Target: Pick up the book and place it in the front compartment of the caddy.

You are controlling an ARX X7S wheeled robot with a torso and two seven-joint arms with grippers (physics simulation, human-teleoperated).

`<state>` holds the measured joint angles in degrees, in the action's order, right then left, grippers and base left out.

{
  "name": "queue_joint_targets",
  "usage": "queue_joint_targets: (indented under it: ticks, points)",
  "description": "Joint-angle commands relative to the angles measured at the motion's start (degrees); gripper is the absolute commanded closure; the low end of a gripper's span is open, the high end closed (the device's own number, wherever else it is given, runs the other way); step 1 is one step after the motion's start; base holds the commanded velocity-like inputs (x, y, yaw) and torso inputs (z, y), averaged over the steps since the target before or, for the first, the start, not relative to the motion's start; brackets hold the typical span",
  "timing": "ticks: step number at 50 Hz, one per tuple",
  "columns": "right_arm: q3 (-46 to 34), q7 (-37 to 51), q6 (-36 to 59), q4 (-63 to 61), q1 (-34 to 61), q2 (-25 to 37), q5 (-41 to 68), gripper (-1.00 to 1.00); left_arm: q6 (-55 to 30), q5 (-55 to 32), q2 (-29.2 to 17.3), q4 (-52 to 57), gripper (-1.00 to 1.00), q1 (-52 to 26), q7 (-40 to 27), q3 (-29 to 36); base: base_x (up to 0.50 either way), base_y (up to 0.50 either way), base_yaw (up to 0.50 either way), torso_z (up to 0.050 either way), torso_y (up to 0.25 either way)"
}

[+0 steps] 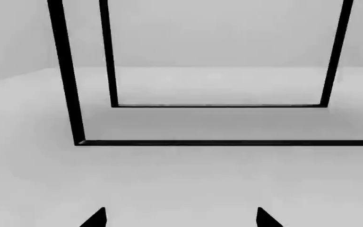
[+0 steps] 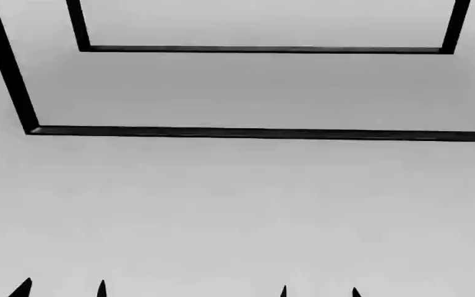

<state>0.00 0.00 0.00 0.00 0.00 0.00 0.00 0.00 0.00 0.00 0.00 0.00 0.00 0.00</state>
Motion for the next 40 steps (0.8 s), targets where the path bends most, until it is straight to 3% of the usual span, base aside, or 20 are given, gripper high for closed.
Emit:
queue_joint_targets:
  ticks: [1, 14, 15, 24, 40]
  points:
    - [0.00, 0.72, 0.00, 0.00, 0.00, 0.54, 0.54, -1.00, 0.00, -0.56, -0.57, 0.00, -1.00, 0.00, -0.64, 0.64, 0.00, 0.00, 0.00, 0.000, 0.000]
    - [-3.23, 2.73, 0.00, 0.10, 0.22, 2.45, 2.33, -1.00, 0.16, -2.84, -2.54, -0.24, -1.00, -0.25, -2.89, 2.93, 0.00, 0.00, 0.00, 0.000, 0.000]
    - [-0.77, 0.74, -0.14, 0.12, -0.01, 0.56, 0.32, -1.00, 0.49, 0.01, -0.49, -2.57, -1.00, -1.65, -0.97, 1.14, 0.00, 0.00, 0.00, 0.000, 0.000]
    - [-1.93, 2.91, 0.33, -1.42, -0.26, 2.41, 3.75, -1.00, -0.79, -1.74, -2.29, 1.98, -1.00, 0.81, -3.58, 3.13, 0.00, 0.00, 0.00, 0.000, 0.000]
    - [-1.62, 6.06, 16.15, -23.93, 1.05, 6.77, 4.62, -1.00, -12.10, -4.57, -5.31, 20.92, -1.00, 1.89, -5.96, 2.57, 0.00, 0.00, 0.00, 0.000, 0.000]
